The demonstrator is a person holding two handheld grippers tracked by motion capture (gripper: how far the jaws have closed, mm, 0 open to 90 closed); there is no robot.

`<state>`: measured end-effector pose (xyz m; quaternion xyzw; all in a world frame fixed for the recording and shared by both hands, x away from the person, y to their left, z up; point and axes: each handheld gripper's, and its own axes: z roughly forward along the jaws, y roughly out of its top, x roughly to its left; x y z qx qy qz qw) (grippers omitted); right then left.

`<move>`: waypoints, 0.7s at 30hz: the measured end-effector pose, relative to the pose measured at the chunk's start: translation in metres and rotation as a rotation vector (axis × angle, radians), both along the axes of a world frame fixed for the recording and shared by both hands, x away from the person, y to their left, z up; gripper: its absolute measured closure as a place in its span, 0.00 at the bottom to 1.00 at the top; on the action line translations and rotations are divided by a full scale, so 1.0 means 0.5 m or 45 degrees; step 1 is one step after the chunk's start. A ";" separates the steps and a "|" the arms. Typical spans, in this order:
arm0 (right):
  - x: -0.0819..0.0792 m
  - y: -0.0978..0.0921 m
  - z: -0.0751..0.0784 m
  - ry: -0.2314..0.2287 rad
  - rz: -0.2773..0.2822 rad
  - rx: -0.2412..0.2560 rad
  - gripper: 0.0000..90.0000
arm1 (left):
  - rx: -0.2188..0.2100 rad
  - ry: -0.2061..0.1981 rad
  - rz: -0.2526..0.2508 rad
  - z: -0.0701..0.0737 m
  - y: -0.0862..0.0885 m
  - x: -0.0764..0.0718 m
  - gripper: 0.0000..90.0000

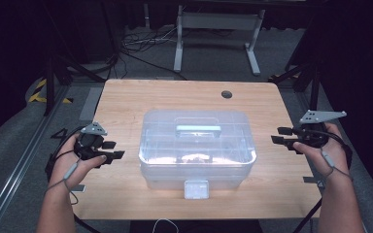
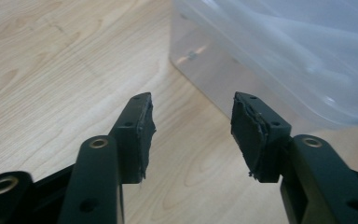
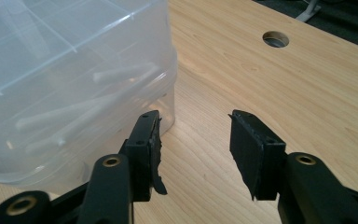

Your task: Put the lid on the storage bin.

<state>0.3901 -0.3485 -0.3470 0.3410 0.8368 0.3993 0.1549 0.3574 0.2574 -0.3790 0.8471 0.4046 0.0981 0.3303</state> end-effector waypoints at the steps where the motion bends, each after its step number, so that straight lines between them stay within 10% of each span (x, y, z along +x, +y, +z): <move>1: 0.004 -0.001 -0.005 -0.001 0.000 -0.003 0.58 | -0.006 -0.001 0.018 -0.005 0.001 0.005 0.52; 21: 0.085 -0.003 -0.133 0.080 -0.088 -0.016 0.51 | -0.066 -0.012 0.163 -0.089 0.015 0.061 0.49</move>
